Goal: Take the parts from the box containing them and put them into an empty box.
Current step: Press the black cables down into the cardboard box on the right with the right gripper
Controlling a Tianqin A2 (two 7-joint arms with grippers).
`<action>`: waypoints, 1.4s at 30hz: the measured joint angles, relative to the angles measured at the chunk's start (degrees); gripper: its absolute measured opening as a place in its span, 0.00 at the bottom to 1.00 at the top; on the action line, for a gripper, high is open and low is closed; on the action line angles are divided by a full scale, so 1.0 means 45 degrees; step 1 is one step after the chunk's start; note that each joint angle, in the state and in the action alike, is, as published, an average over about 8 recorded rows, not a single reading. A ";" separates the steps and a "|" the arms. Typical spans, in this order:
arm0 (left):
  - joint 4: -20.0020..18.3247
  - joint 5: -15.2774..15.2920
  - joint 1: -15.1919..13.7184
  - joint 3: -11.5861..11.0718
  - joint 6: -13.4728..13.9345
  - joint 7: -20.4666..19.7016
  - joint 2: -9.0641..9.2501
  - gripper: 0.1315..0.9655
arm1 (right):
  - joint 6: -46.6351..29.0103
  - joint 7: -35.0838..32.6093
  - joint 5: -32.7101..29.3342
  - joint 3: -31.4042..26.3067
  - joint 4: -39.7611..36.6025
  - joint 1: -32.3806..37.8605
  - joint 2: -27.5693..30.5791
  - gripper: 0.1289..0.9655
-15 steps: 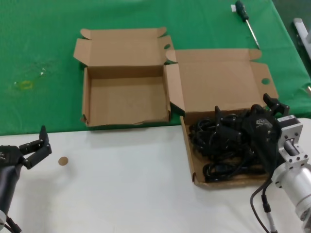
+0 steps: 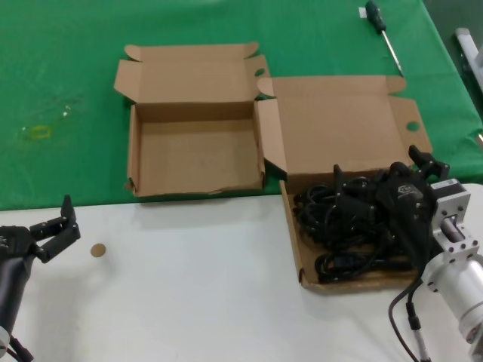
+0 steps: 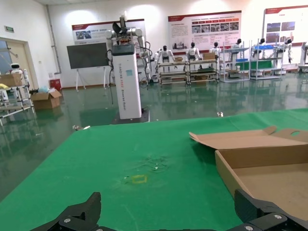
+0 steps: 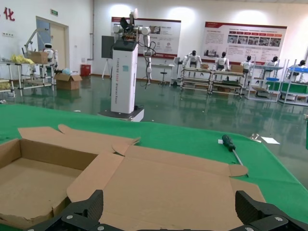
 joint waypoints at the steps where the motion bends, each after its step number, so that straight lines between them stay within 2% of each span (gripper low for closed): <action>1: 0.0000 0.0000 0.0000 0.0000 0.0000 0.0000 0.0000 1.00 | 0.0000 0.0000 0.0000 0.0000 0.0000 0.0000 0.0000 1.00; 10: 0.0000 0.0000 0.0000 0.0000 0.0000 0.0000 0.0000 1.00 | 0.0000 0.0000 0.0000 0.0000 0.0000 0.0000 0.0000 1.00; 18: 0.0000 0.0000 0.0000 0.0000 0.0000 0.0000 0.0000 0.93 | 0.0000 0.0000 0.0000 0.0000 0.0000 0.0000 0.0000 1.00; 22: 0.0000 0.0000 0.0000 0.0000 0.0000 0.0000 0.0000 0.93 | 0.0007 0.0003 0.0003 -0.0002 -0.0005 0.0001 0.0007 1.00; 31: 0.0000 0.0000 0.0000 0.0000 0.0000 0.0000 0.0000 0.79 | 0.0083 0.0076 0.0069 0.0052 0.0024 -0.0049 0.0096 1.00; 42: 0.0000 0.0000 0.0000 0.0001 0.0000 0.0000 0.0000 0.49 | 0.0405 0.0407 0.0491 -0.0069 0.0613 -0.0276 0.1121 1.00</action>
